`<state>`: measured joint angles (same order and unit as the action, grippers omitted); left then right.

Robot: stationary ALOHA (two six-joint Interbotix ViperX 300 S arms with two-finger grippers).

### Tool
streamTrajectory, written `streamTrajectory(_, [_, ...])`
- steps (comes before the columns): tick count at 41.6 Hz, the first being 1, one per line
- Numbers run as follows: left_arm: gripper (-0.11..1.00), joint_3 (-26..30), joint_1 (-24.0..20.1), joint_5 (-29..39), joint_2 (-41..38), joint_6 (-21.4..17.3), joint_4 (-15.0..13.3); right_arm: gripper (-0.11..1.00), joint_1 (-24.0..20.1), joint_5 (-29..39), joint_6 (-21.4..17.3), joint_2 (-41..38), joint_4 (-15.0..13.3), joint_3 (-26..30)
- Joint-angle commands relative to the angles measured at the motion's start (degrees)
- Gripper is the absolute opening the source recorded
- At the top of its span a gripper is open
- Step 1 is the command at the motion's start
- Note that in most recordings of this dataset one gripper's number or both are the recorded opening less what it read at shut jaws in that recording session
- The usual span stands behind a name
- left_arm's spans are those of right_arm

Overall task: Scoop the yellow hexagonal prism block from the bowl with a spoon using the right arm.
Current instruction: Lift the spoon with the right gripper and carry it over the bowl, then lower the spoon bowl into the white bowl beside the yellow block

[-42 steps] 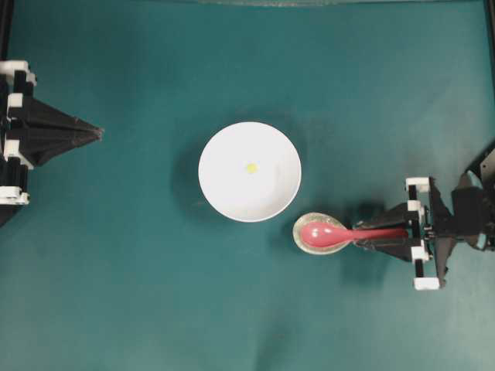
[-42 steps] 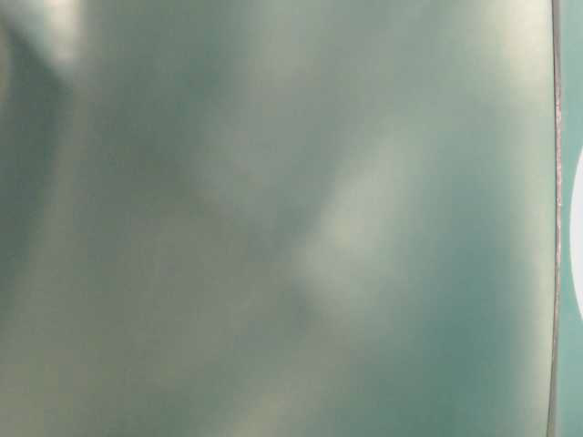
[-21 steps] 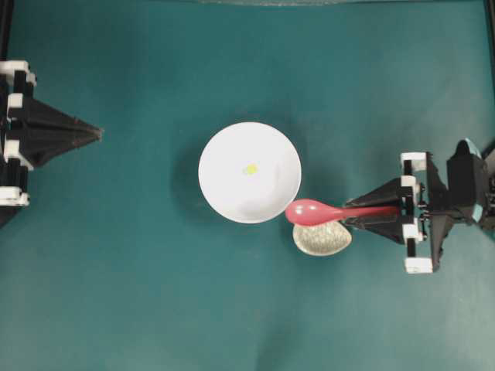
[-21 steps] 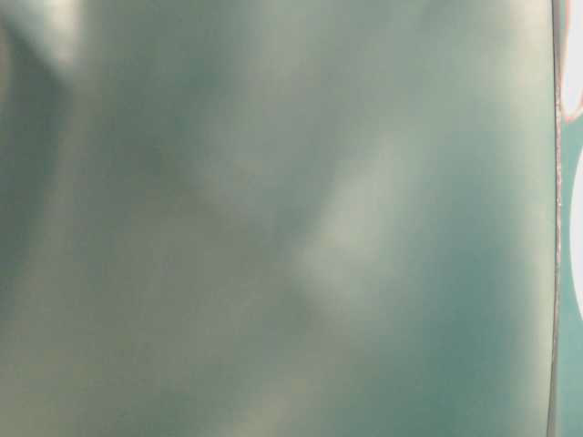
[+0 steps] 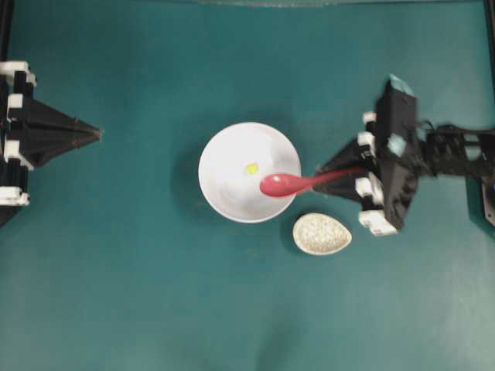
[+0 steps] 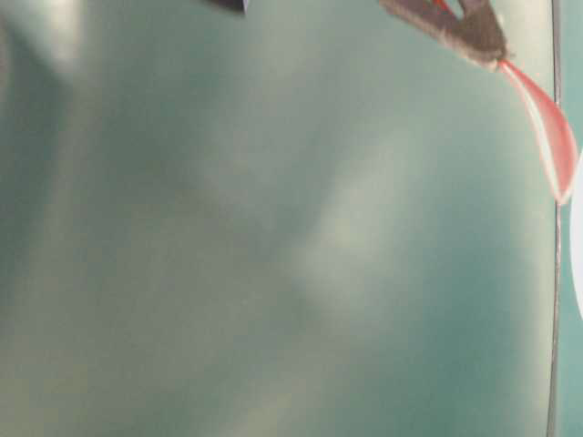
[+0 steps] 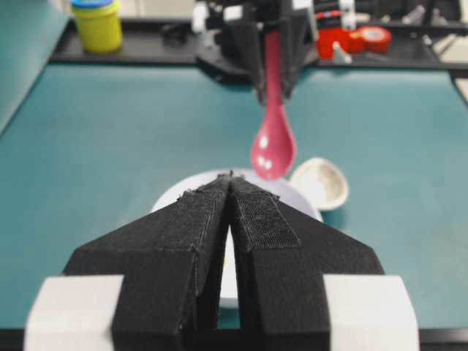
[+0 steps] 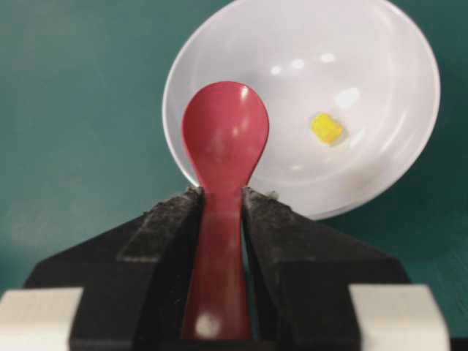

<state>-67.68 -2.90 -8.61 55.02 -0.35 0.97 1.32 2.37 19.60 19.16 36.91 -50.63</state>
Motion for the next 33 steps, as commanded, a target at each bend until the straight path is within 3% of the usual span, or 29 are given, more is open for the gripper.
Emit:
streamTrajectory(1, [0.0, 0.9, -0.6, -0.3, -0.5, -0.1, 0.1, 0.26, 2.5, 3.8, 0.1, -1.1, -0.2, 3.5])
streamTrajectory(14, [0.0, 0.6, -1.8, -0.3, -0.5, 0.0, 0.1, 0.26, 7.3, 16.0, -0.2, -9.0, -2.0, 11.8])
streamTrajectory(22, [0.0, 0.5, -1.8, -0.3, -0.5, 0.0, 0.1, 0.26, 7.7, 22.6, -0.4, -12.5, -5.1, 15.9])
streamTrajectory(33, [0.0, 0.5, -1.8, 0.1, -0.5, 0.0, 0.1, 0.26, 7.8, 26.4, -2.7, -13.8, -10.1, 17.7])
